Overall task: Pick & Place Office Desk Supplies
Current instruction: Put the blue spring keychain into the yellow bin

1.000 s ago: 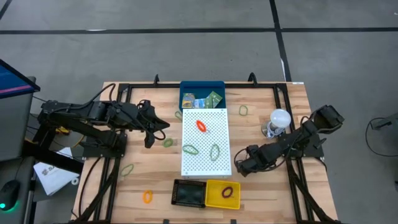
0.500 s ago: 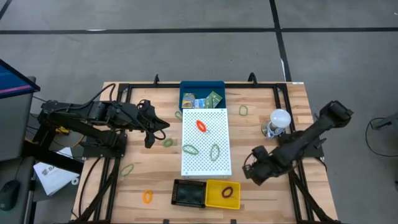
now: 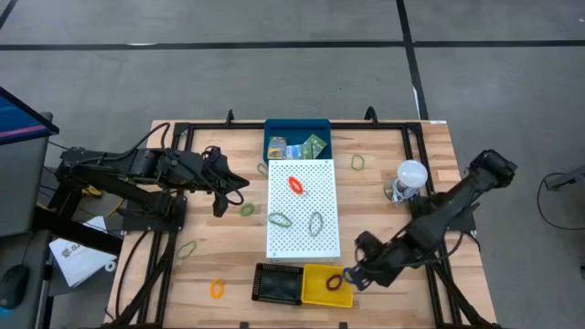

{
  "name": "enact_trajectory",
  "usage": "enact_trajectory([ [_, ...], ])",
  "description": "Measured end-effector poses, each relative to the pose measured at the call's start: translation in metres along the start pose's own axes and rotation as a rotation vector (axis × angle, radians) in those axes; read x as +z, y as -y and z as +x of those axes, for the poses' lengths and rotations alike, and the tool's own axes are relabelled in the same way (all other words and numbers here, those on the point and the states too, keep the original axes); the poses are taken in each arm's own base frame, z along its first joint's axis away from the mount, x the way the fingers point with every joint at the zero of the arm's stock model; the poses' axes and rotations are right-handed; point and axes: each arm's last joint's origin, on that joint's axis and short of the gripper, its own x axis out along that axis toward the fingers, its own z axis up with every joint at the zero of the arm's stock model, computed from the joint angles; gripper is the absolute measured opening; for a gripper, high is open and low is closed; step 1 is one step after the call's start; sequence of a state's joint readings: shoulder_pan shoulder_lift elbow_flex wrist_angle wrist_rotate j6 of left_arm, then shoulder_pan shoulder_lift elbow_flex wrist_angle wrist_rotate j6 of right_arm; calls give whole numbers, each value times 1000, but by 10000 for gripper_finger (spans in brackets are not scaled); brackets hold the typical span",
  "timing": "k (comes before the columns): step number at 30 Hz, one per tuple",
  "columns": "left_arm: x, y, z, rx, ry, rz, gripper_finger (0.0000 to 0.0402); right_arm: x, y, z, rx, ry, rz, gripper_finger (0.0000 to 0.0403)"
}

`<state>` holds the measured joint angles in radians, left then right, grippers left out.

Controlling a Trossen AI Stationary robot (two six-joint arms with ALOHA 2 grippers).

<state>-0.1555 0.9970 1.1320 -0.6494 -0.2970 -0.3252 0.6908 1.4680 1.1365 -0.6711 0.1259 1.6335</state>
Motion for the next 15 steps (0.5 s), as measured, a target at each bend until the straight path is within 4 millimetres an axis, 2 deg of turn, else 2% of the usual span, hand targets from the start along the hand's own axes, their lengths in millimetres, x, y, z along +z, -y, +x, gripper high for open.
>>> enact_trajectory([
  [5, 0, 0, 0, -1, -2, -18, 0, 2, -12, 22, -66, -6, -24, 0],
  [15, -2, 0, 0, -9, -27, 10, 0, 1, -23, 31, -9, -5, -14, 0],
])
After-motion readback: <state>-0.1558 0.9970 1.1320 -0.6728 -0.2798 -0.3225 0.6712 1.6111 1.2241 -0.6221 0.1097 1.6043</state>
